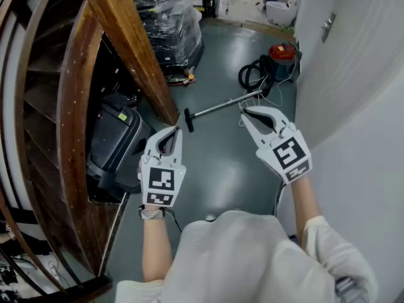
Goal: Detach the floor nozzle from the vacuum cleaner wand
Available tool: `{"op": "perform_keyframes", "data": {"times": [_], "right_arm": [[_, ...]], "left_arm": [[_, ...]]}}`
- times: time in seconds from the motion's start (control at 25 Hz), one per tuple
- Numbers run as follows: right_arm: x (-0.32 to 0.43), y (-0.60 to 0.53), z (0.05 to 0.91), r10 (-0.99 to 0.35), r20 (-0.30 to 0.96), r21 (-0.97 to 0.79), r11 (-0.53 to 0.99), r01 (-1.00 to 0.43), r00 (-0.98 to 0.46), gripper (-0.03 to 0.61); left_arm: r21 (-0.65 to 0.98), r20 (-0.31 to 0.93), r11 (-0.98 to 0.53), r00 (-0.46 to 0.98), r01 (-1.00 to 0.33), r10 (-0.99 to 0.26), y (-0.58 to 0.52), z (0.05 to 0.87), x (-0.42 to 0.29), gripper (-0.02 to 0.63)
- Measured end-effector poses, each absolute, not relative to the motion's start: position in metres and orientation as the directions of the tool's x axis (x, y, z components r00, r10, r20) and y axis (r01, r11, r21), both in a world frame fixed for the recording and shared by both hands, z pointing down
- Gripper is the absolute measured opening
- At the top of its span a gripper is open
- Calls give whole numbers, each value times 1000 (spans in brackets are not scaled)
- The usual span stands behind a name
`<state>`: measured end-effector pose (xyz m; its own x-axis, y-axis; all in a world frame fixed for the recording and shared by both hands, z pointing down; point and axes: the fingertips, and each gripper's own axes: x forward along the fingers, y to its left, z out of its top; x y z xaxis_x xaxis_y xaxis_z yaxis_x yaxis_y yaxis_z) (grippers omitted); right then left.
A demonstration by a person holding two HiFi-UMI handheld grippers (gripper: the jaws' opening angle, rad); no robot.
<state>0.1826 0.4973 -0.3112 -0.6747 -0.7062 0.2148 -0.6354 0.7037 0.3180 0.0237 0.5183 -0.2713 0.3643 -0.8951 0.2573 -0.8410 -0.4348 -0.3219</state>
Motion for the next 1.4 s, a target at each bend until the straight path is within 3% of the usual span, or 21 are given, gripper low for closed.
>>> {"op": "perform_keyframes", "data": {"times": [0.8, 1.4], "right_arm": [[135, 502, -304, -671, 243, 323, 737, -594, -701, 34], [105, 472, -273, -711, 292, 254, 703, -664, -640, 34]], "left_arm": [[-284, 277, -443, 369, -850, -887, 517, -266, -19, 0], [-258, 362, -491, 388, -832, -848, 503, -221, -55, 0]]}}
